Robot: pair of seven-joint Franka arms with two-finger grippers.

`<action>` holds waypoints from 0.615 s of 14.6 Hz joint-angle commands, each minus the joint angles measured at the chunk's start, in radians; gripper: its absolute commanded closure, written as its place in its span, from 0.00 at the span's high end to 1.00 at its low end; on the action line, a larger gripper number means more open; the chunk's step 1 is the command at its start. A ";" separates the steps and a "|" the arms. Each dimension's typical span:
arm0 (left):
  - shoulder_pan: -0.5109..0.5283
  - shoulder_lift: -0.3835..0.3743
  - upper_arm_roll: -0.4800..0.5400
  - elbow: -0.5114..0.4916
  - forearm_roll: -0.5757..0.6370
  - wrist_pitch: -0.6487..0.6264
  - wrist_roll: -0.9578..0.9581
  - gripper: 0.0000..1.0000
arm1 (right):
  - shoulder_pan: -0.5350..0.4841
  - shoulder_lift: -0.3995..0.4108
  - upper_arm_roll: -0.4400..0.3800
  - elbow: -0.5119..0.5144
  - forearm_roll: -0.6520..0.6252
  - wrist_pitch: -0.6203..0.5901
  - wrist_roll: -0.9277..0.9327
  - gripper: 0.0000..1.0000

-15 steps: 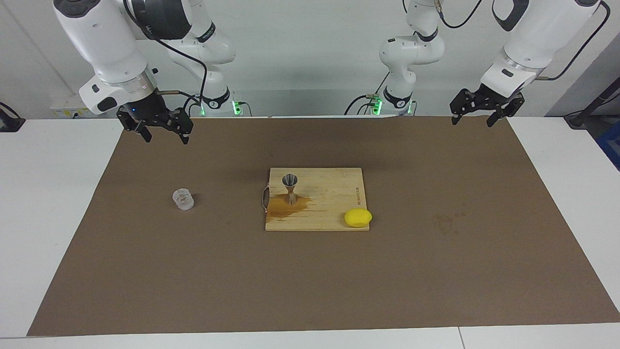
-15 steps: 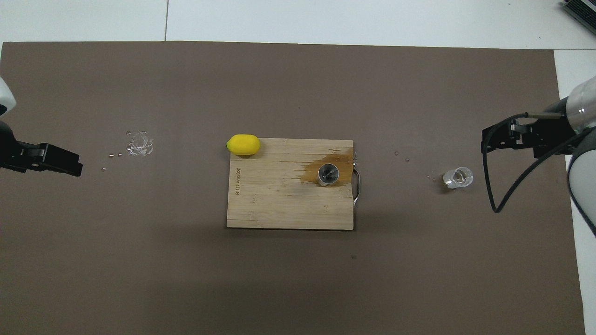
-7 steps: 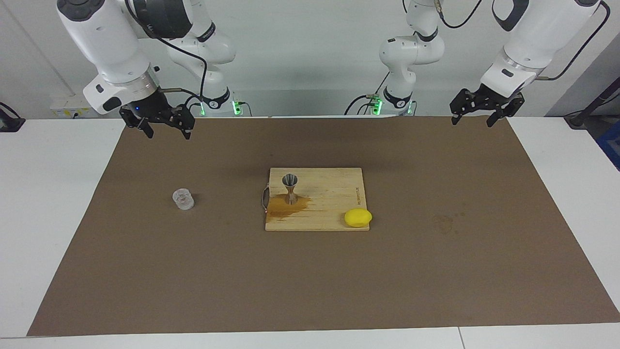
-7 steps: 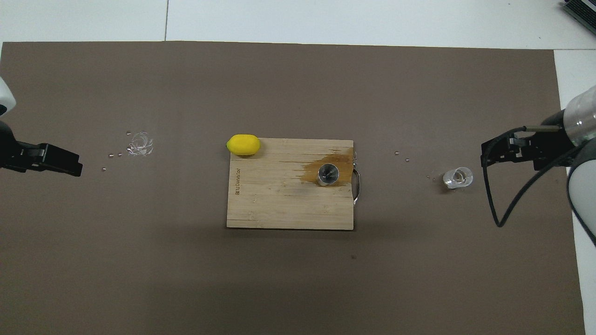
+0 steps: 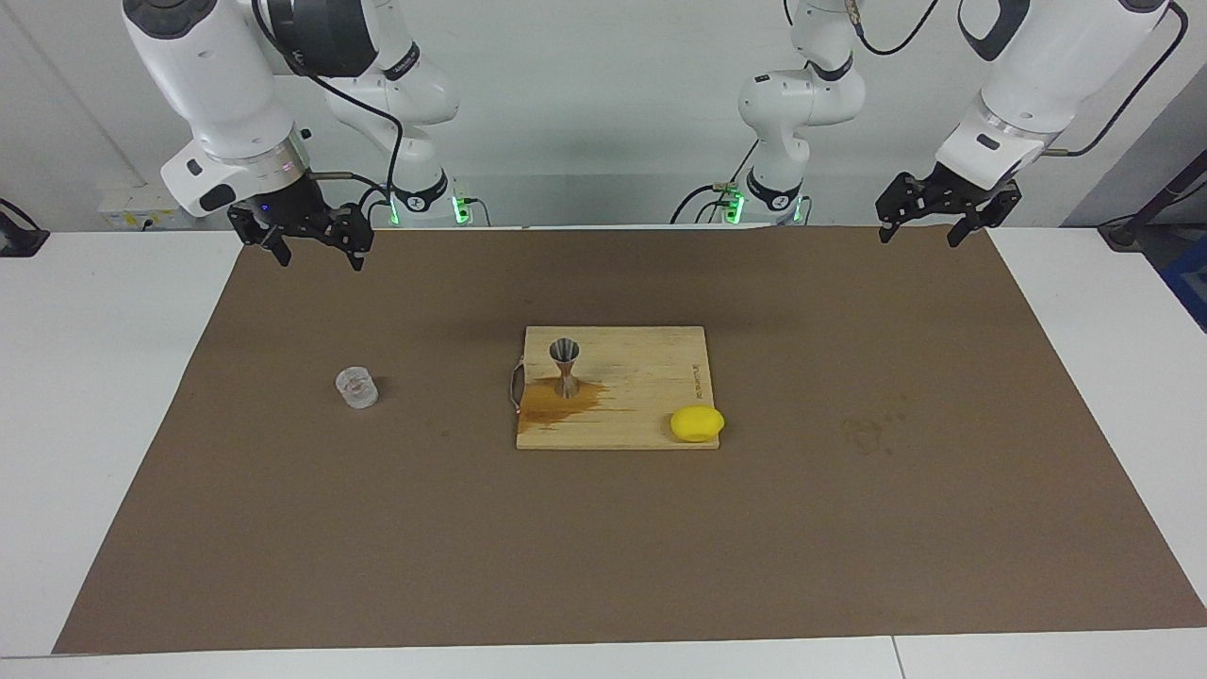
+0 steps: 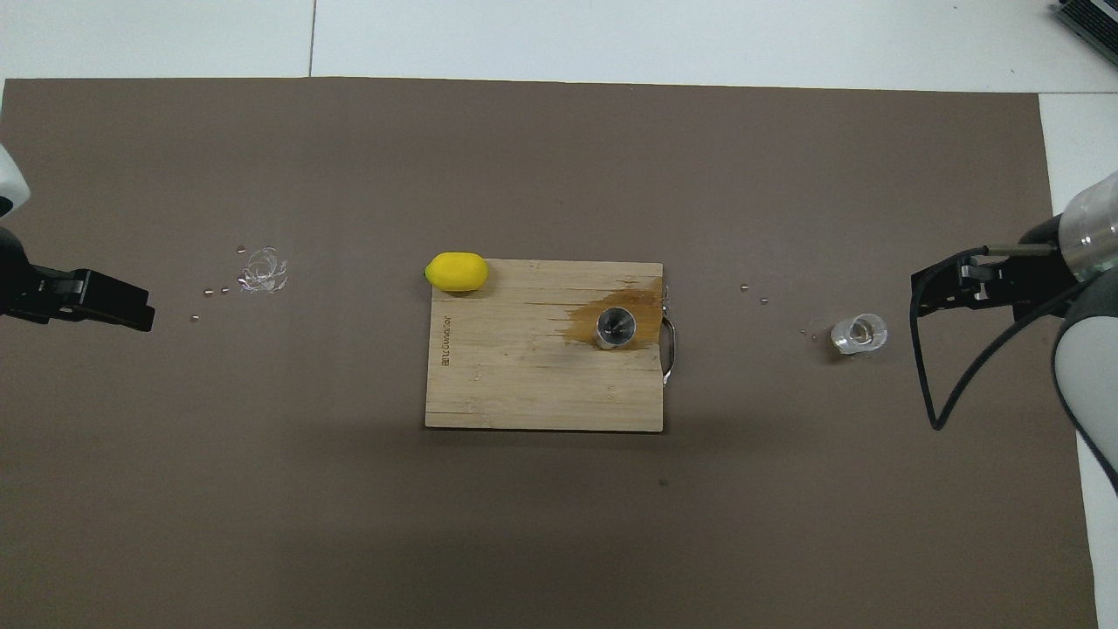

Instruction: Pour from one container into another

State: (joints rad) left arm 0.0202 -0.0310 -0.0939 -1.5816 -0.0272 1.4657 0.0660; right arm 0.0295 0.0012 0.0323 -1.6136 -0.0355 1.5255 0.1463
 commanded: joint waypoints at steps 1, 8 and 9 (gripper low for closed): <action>0.006 -0.010 -0.007 -0.008 0.015 -0.005 0.001 1.00 | -0.014 -0.020 0.009 -0.028 0.011 0.024 0.016 1.00; 0.007 -0.010 -0.007 -0.009 0.015 -0.005 0.001 1.00 | -0.016 -0.021 0.006 -0.028 0.037 0.025 0.015 1.00; 0.006 -0.010 -0.007 -0.009 0.015 -0.005 0.001 1.00 | -0.016 -0.021 0.006 -0.029 0.037 0.025 0.012 1.00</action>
State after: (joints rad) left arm 0.0202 -0.0310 -0.0939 -1.5816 -0.0272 1.4657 0.0660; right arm 0.0285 0.0012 0.0321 -1.6139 -0.0203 1.5293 0.1477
